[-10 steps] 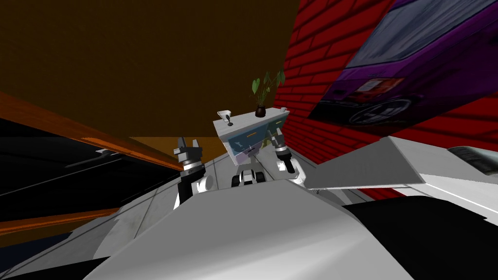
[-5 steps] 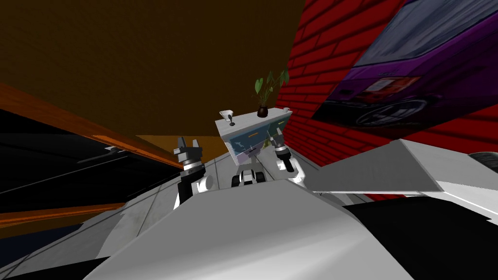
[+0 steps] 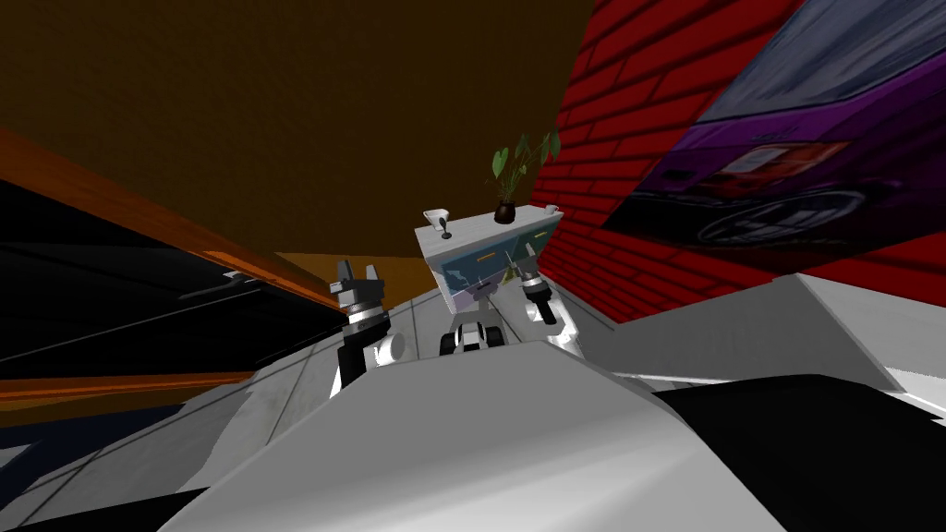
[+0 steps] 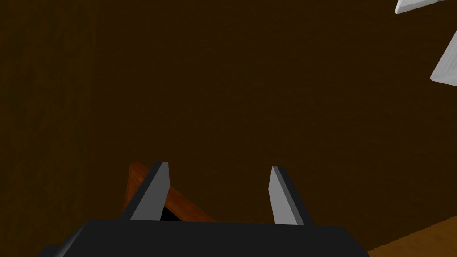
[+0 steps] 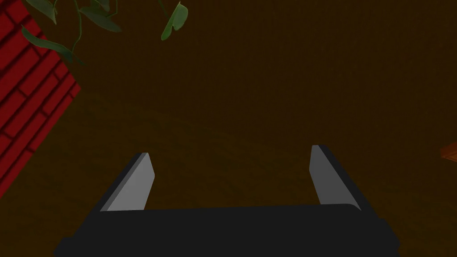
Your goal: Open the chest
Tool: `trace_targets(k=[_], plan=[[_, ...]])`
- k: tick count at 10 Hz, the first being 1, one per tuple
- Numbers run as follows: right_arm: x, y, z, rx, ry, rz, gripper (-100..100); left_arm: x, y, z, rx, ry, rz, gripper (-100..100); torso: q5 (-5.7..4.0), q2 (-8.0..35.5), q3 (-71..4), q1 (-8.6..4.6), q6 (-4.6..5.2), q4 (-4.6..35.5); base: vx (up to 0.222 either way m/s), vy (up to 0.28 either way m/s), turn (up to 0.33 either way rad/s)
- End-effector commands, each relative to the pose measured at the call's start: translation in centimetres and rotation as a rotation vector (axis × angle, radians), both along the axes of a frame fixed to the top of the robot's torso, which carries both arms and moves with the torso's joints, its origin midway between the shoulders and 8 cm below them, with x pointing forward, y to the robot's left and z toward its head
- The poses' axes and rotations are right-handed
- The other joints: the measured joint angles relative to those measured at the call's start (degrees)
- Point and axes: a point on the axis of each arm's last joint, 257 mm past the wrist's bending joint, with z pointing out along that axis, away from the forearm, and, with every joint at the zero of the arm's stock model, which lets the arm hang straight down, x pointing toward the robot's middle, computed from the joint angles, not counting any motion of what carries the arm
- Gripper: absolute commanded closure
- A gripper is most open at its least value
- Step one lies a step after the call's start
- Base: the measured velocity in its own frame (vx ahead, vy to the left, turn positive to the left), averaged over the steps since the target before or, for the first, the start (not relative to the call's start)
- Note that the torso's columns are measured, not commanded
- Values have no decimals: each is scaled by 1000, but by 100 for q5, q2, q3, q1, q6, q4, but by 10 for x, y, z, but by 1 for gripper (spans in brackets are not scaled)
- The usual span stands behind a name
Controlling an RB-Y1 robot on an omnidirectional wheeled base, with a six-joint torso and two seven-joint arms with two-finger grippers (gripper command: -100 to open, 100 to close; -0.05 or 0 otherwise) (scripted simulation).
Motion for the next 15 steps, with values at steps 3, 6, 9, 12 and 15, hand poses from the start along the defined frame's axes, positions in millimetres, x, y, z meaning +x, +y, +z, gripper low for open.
trace_targets(k=[3,6,9,12,15], plan=[[7,-3,-11,-120,-5,-69,-100,0,0,0,0,0,0,0,0,1,0,-1,0,0,17,13,64],[18,-11,-31,-265,10,-149,-100,0,0,0,0,0,0,0,0,0,0,-1,0,0,23,17,116],[24,-15,-43,-365,14,-203,-100,0,0,0,0,0,0,0,-1,5,3,-5,0,2,21,14,56],[29,-20,-56,-459,22,-251,-100,0,0,0,0,0,0,0,-1,5,3,-4,0,1,18,11,56],[34,-26,-69,-562,30,-301,-100,0,0,0,0,0,0,0,0,-2,-1,1,-3,0,27,12,98]])
